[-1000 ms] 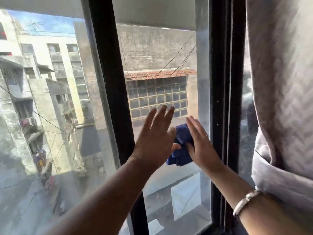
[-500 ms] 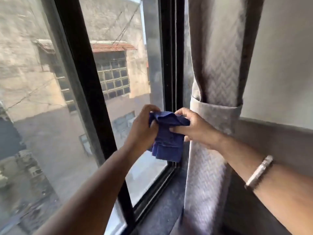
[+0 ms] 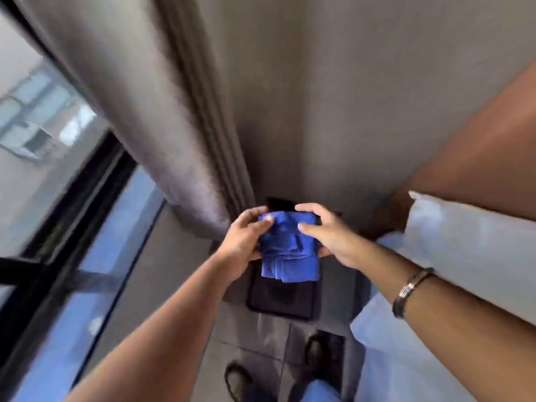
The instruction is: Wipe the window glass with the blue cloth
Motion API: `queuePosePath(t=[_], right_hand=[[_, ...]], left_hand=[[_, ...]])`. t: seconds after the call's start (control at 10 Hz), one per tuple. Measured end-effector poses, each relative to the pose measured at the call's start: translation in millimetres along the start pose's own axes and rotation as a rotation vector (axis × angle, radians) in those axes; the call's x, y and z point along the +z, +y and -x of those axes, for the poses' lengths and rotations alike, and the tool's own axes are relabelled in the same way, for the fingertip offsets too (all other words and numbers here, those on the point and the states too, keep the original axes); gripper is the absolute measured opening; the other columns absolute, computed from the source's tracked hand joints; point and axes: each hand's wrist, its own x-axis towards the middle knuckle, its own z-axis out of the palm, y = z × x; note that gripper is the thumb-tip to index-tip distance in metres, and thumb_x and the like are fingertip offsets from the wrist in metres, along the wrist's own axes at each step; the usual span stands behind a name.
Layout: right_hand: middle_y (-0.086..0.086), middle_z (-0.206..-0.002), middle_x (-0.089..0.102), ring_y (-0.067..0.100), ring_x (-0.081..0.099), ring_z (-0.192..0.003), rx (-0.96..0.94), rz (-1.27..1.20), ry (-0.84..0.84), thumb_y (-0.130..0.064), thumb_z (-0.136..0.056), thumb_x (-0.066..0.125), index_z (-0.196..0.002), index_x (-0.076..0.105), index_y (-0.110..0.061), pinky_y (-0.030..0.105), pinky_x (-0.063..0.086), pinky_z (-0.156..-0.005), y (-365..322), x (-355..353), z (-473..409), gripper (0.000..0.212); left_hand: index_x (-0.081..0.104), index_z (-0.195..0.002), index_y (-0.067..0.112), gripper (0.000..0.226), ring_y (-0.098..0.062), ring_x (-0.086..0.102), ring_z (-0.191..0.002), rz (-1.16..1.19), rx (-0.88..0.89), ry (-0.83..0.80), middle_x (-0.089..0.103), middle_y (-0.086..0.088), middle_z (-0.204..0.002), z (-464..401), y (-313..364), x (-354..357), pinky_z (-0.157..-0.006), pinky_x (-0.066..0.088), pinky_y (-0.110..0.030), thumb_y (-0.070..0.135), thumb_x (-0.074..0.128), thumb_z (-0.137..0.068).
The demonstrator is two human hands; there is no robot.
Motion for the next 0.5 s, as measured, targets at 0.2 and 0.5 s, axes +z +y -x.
queuePosePath(t=[0.2, 0.5], right_hand=[[0.012, -0.111, 0.064, 0.026, 0.062, -0.101, 0.302, -0.083, 0.233, -0.003, -0.086, 0.073, -0.123, 0.057, -0.005, 0.05, 0.053, -0.093, 195.0, 32.2, -116.0, 0.04], [0.012, -0.135, 0.055, 0.037, 0.055, -0.119, 0.356, 0.574, 0.475, -0.026, -0.089, 0.067, -0.134, 0.055, -0.019, 0.041, 0.046, -0.095, 317.4, 76.4, -176.0, 0.047]], left_hand=[[0.06, -0.127, 0.011, 0.041, -0.017, 0.062, -0.081, -0.136, -0.198, 0.074, 0.065, -0.008, -0.107, -136.3, -170.9, 17.4, -0.083, 0.051, -0.039, -0.009, 0.068, -0.092], [0.045, -0.15, 0.018, 0.057, -0.031, 0.057, -0.13, -1.133, -0.043, 0.012, 0.057, -0.009, -0.146, -221.7, -265.4, -30.1, -0.108, 0.048, -0.044, 0.022, 0.067, -0.097]])
